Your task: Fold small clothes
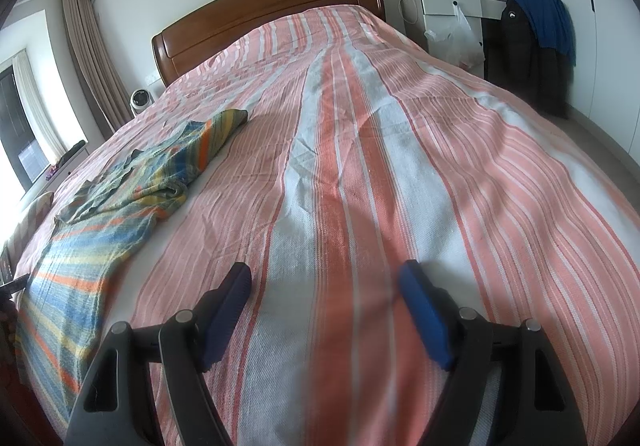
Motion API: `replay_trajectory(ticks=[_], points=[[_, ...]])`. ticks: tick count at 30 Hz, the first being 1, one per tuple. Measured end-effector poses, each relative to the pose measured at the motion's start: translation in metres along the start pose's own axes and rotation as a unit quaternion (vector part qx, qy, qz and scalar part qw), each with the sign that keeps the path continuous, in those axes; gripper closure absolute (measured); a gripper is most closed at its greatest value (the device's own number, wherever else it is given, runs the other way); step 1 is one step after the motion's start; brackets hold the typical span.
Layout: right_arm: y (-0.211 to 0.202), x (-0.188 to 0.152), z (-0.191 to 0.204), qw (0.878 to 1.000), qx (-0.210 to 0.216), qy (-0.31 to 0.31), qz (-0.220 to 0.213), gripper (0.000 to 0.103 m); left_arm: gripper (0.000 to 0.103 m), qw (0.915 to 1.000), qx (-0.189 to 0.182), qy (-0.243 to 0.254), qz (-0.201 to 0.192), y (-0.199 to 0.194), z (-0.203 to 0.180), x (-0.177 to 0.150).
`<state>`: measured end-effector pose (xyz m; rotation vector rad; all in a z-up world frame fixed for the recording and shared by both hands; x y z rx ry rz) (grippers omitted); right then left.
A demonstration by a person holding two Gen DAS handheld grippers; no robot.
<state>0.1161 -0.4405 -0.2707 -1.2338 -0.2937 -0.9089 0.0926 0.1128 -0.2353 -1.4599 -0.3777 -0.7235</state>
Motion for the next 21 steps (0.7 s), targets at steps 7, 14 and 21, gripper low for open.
replay_trajectory(ticks=[7, 14, 21], points=[[0.0000, -0.0001, -0.0001, 1.000, 0.000, 0.000, 0.000, 0.027, 0.000, 1.0000, 0.000, 0.000, 0.000, 0.0006, -0.0001, 0.0000], [-0.0001, -0.0003, -0.0002, 1.000, 0.000, 0.000, 0.000, 0.027, 0.000, 1.0000, 0.001, 0.000, 0.000, 0.0011, -0.0008, 0.0000], [-0.0001, -0.0005, -0.0004, 1.000, -0.001, -0.001, 0.000, 0.027, 0.000, 1.0000, 0.002, 0.000, -0.001, 0.0014, -0.0011, -0.0002]])
Point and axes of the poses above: each gripper's, at about its wrist camera, not at the fingertips, and y roughly the way its jaws point, z to its left, x to its top, the point moved 10 cm from there along y, roughly the way its jaws point, and after that the axes turned 9 degrees about y, right-handed, at the moved point
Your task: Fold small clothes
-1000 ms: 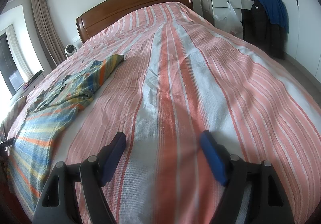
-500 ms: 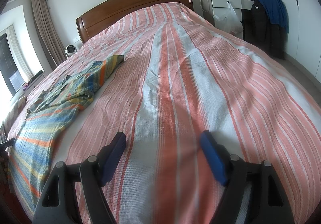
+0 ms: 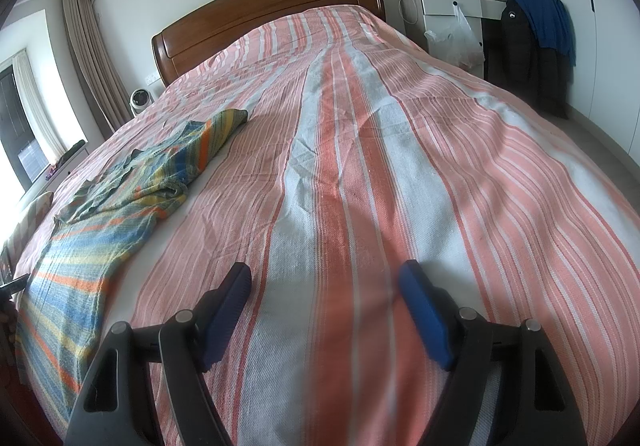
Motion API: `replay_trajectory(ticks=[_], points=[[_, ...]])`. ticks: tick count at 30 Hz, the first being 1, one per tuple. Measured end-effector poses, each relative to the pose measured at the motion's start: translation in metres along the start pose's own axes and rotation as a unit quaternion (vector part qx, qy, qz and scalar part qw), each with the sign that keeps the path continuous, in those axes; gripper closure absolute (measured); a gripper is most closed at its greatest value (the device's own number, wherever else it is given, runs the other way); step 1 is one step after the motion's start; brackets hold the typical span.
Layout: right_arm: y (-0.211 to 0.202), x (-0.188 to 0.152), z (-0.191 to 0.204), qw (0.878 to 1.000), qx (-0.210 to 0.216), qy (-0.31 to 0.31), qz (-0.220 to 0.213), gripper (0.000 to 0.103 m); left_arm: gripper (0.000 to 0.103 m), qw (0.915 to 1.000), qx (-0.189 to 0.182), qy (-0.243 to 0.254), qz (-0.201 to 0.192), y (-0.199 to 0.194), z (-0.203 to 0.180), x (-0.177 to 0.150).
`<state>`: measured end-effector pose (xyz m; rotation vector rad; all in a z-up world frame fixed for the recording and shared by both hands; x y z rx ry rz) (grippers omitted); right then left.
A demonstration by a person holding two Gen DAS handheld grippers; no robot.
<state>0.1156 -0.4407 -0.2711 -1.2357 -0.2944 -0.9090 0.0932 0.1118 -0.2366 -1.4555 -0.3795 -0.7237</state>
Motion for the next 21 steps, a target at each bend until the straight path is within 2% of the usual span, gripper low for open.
replay_trajectory(ticks=[12, 15, 17, 18, 19, 21], points=[[0.000, 0.000, 0.000, 1.000, 0.000, 0.000, 0.000, 0.027, 0.000, 1.0000, 0.000, 0.000, 0.000, 0.000, -0.001, -0.001], [0.000, 0.000, 0.000, 1.000, -0.001, 0.001, 0.004, 0.027, 0.001, 0.9998, -0.004, -0.001, 0.019, -0.004, 0.002, -0.001], [0.000, 0.001, 0.001, 1.000, -0.012, -0.003, 0.024, 0.027, 0.001, 0.9985, -0.033, -0.005, 0.043, -0.013, 0.000, -0.005], [-0.002, 0.004, 0.005, 0.998, -0.027, -0.015, 0.050, 0.027, 0.001, 0.9967, -0.060, -0.006, 0.054, -0.020, -0.004, -0.009], [-0.008, 0.006, 0.012, 0.997, -0.022, -0.022, 0.066, 0.027, 0.001, 0.9944, -0.084, -0.005, 0.063, -0.027, -0.009, -0.013], [-0.028, 0.005, 0.034, 0.995, 0.020, -0.039, 0.091, 0.027, 0.001, 0.9870, -0.134, 0.015, 0.088, -0.043, -0.026, -0.028]])
Point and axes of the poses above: each gripper's, at about its wrist camera, not at the fingertips, and y roughly the way its jaws point, z to its left, x to its top, the point moved 10 cm from there along y, roughly the way its jaws point, and after that the axes turned 9 degrees about y, right-handed, at the moved point
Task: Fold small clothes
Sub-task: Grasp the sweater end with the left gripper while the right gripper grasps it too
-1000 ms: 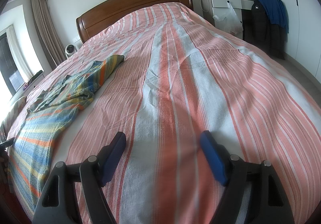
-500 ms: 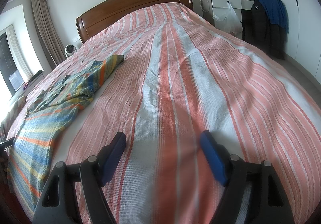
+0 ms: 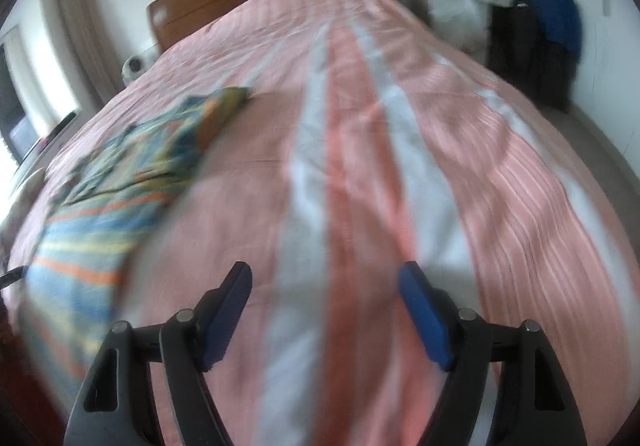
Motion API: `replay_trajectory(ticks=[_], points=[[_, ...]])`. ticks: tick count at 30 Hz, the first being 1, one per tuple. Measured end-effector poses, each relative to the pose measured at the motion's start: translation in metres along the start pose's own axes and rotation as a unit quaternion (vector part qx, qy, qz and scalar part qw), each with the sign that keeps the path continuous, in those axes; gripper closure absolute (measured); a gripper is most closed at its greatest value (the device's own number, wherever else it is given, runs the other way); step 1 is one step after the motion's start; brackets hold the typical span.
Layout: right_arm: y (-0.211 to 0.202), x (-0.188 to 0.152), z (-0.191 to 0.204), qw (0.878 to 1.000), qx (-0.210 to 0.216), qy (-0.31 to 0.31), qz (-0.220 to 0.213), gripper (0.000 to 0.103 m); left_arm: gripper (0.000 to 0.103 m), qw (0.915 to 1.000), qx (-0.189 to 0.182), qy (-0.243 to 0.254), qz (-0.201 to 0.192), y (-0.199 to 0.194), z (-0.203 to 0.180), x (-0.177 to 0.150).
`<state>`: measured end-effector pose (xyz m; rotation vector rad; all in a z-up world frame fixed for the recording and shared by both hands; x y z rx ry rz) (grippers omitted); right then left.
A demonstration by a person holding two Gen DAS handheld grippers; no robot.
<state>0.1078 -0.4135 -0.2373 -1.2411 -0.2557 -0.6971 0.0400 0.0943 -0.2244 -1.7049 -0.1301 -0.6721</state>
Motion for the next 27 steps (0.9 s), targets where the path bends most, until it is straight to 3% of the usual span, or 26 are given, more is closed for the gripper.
replay_trajectory(ticks=[3, 5, 7, 11, 13, 15, 16, 17, 18, 19, 20, 24, 27], points=[[-0.028, -0.032, 0.048, 0.993, 0.077, -0.035, 0.084, 0.027, 0.001, 0.9976, -0.027, 0.033, 0.055, 0.001, -0.026, -0.029], [-0.039, -0.074, 0.076, 0.978, 0.120, -0.045, 0.163, 0.028, 0.001, 0.9937, -0.028, 0.063, 0.088, 0.004, -0.043, -0.047], [-0.044, -0.108, 0.088, 0.969, 0.125, -0.055, 0.206, 0.028, 0.001, 0.9898, -0.023, 0.091, 0.107, 0.004, -0.055, -0.058], [-0.040, -0.159, 0.090, 0.953, 0.119, -0.030, 0.277, 0.033, 0.002, 0.9819, -0.053, 0.103, 0.150, 0.006, -0.072, -0.078], [-0.033, -0.173, 0.086, 0.952, 0.110, -0.032, 0.283, 0.035, 0.006, 0.9786, -0.050, 0.119, 0.160, 0.012, -0.071, -0.083], [-0.021, -0.185, 0.086, 0.948, 0.109, -0.026, 0.298, 0.041, 0.018, 0.9775, -0.035, 0.119, 0.171, 0.018, -0.059, -0.080], [-0.019, -0.190, 0.089, 0.944, 0.111, -0.027, 0.309, 0.049, 0.022, 0.9784, -0.035, 0.112, 0.170, 0.018, -0.054, -0.077], [-0.016, -0.196, 0.091, 0.941, 0.110, -0.040, 0.317, 0.069, 0.035, 0.9793, -0.037, 0.103, 0.170, 0.017, -0.046, -0.074], [-0.015, -0.200, 0.093, 0.939, 0.107, -0.055, 0.322, 0.084, 0.060, 0.9796, -0.036, 0.097, 0.172, 0.016, -0.037, -0.071], [-0.017, -0.201, 0.095, 0.938, 0.109, -0.064, 0.324, 0.097, 0.075, 0.9796, -0.037, 0.092, 0.175, 0.014, -0.029, -0.069], [-0.022, -0.199, 0.097, 0.938, 0.118, -0.060, 0.321, 0.097, 0.098, 0.9791, -0.049, 0.080, 0.180, 0.013, -0.020, -0.069], [-0.047, -0.173, 0.103, 0.937, 0.174, -0.021, 0.302, 0.097, 0.099, 0.9802, -0.095, 0.038, 0.169, -0.001, 0.006, -0.058], [-0.061, -0.143, 0.108, 0.937, 0.214, 0.020, 0.276, 0.097, 0.099, 0.9787, -0.159, -0.011, 0.129, -0.018, 0.020, -0.024]])
Point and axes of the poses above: each gripper's, at about its wrist camera, not at the fingertips, and y roughly the way its jaws point, z to its left, x to its top, the point moved 10 cm from there along y, roughly the way its jaws point, and after that the axes turned 9 degrees about y, right-handed, at the moved point
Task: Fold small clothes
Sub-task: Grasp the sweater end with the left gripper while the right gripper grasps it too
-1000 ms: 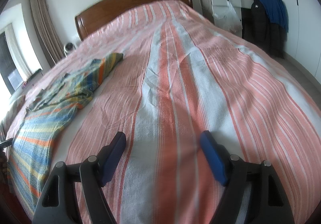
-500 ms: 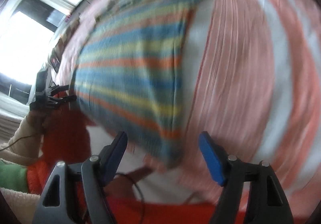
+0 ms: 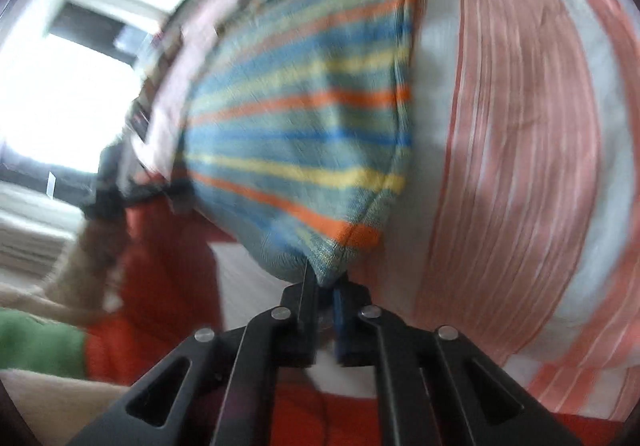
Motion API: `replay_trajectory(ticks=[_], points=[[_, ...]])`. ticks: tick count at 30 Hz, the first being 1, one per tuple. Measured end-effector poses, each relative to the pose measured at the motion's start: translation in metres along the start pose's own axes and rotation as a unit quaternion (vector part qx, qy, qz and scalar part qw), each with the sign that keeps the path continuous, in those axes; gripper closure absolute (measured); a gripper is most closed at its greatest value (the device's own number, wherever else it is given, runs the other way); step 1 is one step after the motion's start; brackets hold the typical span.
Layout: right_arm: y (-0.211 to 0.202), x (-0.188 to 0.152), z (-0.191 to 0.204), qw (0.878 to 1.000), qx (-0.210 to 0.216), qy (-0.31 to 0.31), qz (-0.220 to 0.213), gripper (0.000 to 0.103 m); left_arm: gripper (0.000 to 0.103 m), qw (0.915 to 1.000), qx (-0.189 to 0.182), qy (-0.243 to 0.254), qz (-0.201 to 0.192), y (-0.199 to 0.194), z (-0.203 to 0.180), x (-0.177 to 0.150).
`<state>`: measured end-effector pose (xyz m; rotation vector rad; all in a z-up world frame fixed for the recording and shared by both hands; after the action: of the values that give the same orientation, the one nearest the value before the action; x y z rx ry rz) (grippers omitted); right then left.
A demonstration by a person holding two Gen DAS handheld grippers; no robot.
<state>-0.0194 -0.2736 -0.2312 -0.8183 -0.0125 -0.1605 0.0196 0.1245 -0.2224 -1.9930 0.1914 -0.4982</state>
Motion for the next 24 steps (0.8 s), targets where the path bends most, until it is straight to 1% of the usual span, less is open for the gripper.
replay_trajectory(ticks=[1, 2, 4, 5, 6, 7, 8, 10, 12, 14, 15, 16, 17, 18, 19, 20, 21, 22, 23, 24], points=[[-0.010, 0.011, 0.006, 1.000, 0.023, 0.005, -0.019, 0.097, 0.099, 0.9994, -0.022, -0.010, -0.024, -0.014, 0.006, 0.019], [-0.016, 0.020, 0.010, 0.999, 0.035, 0.008, -0.033, 0.097, 0.099, 0.9986, -0.033, -0.014, -0.040, -0.022, 0.011, 0.034], [-0.029, 0.049, 0.015, 0.996, 0.057, 0.016, -0.070, 0.097, 0.099, 0.9954, -0.050, -0.024, -0.078, -0.038, 0.025, 0.072], [-0.036, 0.070, 0.016, 0.993, 0.069, 0.023, -0.093, 0.097, 0.099, 0.9932, -0.054, -0.031, -0.098, -0.046, 0.037, 0.097], [-0.042, 0.093, 0.015, 0.990, 0.074, 0.028, -0.115, 0.097, 0.099, 0.9908, -0.055, -0.037, -0.117, -0.051, 0.050, 0.122], [-0.043, 0.110, 0.014, 0.988, 0.073, 0.030, -0.131, 0.097, 0.099, 0.9887, -0.058, -0.042, -0.132, -0.053, 0.058, 0.143], [-0.047, 0.136, 0.011, 0.985, 0.067, 0.032, -0.153, 0.097, 0.099, 0.9860, -0.062, -0.050, -0.146, -0.054, 0.070, 0.170], [-0.050, 0.183, 0.004, 0.980, 0.066, 0.040, -0.183, 0.097, 0.099, 0.9832, -0.063, -0.064, -0.159, -0.048, 0.087, 0.209], [-0.047, 0.238, -0.008, 0.975, 0.058, 0.051, -0.209, 0.097, 0.099, 0.9821, -0.055, -0.079, -0.162, -0.036, 0.107, 0.256], [-0.037, 0.283, -0.014, 0.973, 0.048, 0.059, -0.219, 0.097, 0.099, 0.9822, -0.040, -0.086, -0.162, -0.019, 0.124, 0.302], [-0.034, 0.306, -0.021, 0.971, 0.044, 0.068, -0.226, 0.097, 0.097, 0.9813, -0.034, -0.090, -0.166, -0.013, 0.134, 0.324], [-0.027, 0.334, -0.028, 0.968, 0.049, 0.081, -0.232, 0.097, 0.092, 0.9789, -0.022, -0.102, -0.176, -0.007, 0.152, 0.353], [-0.018, 0.352, -0.030, 0.967, 0.054, 0.086, -0.234, 0.094, 0.070, 0.9764, -0.010, -0.117, -0.182, 0.005, 0.157, 0.362], [-0.011, 0.372, -0.039, 0.964, 0.049, 0.096, -0.242, 0.093, 0.040, 0.9735, 0.000, -0.135, -0.185, 0.010, 0.169, 0.370], [-0.008, 0.385, -0.051, 0.959, 0.037, 0.117, -0.254, 0.082, 0.032, 0.9693, 0.012, -0.157, -0.189, 0.013, 0.181, 0.373], [-0.006, 0.392, -0.060, 0.954, 0.028, 0.142, -0.263, 0.059, 0.031, 0.9640, 0.017, -0.174, -0.200, 0.010, 0.192, 0.374], [-0.009, 0.392, -0.069, 0.949, 0.029, 0.161, -0.270, 0.055, 0.031, 0.9609, 0.008, -0.183, -0.208, 0.006, 0.188, 0.363], [-0.015, 0.389, -0.071, 0.946, 0.034, 0.165, -0.278, 0.055, 0.031, 0.9610, -0.009, -0.177, -0.212, 0.001, 0.192, 0.359], [-0.024, 0.385, -0.069, 0.945, 0.036, 0.155, -0.285, 0.055, 0.031, 0.9642, -0.015, -0.161, -0.210, -0.005, 0.190, 0.350], [-0.029, 0.381, -0.067, 0.947, 0.032, 0.143, -0.287, 0.055, 0.031, 0.9682, -0.005, -0.141, -0.207, -0.011, 0.190, 0.340]])
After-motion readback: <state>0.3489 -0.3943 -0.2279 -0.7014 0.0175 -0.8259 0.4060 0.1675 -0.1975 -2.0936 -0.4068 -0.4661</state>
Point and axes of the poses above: each gripper's, at about its wrist camera, not at the fingertips, and y roughly the way its jaws point, z to its left, x to its top, the point moved 10 cm from there along y, roughly the way its jaws point, and after that the axes turned 9 degrees about y, right-handed, at the moved point
